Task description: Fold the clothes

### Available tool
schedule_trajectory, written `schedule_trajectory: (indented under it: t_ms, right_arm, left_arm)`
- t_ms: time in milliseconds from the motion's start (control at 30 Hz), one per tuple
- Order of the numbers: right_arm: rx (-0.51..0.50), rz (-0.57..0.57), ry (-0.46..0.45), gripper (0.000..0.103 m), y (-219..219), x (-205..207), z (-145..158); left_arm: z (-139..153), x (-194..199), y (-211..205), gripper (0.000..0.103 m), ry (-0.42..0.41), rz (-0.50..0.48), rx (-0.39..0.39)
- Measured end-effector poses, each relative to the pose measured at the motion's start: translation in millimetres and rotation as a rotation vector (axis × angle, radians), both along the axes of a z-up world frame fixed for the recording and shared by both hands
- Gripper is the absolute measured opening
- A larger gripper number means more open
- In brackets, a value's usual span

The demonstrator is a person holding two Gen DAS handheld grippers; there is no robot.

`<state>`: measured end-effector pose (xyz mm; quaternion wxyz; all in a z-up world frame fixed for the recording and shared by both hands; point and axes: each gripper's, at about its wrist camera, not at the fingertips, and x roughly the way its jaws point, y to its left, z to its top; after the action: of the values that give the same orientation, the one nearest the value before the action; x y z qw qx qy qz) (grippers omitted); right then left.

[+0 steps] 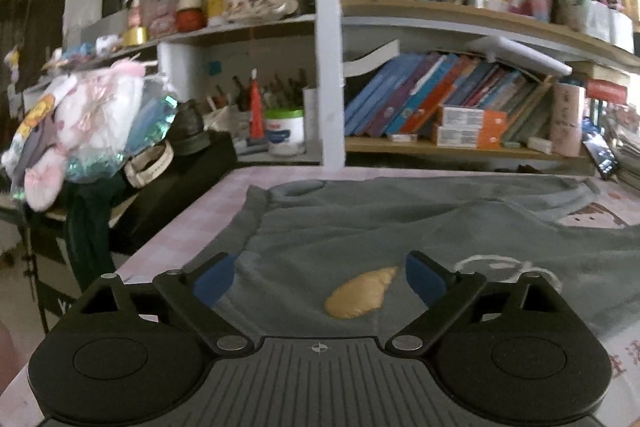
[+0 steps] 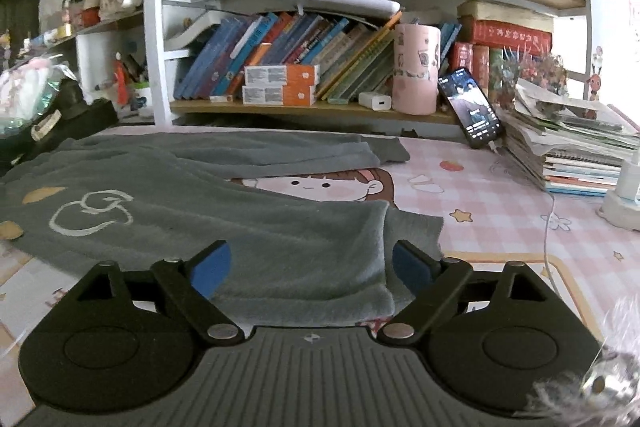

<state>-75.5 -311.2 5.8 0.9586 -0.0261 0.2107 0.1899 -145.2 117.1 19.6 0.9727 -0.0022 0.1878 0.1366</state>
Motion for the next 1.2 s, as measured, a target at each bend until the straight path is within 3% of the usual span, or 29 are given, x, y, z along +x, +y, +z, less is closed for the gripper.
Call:
schedule_trajectory:
  t_ms: [333,1200]
  right_arm:
    - [0.03,0.022,-0.028,0.093,10,-14,-6]
    - [-0.022,0.03,-0.083,0.103,21,-28,-10]
  left_arm:
    - [-3,-4,-25,0.1,-0.038,-0.042,0.071]
    - [-28,0,-28,0.102,-0.007,-0.072,0.049]
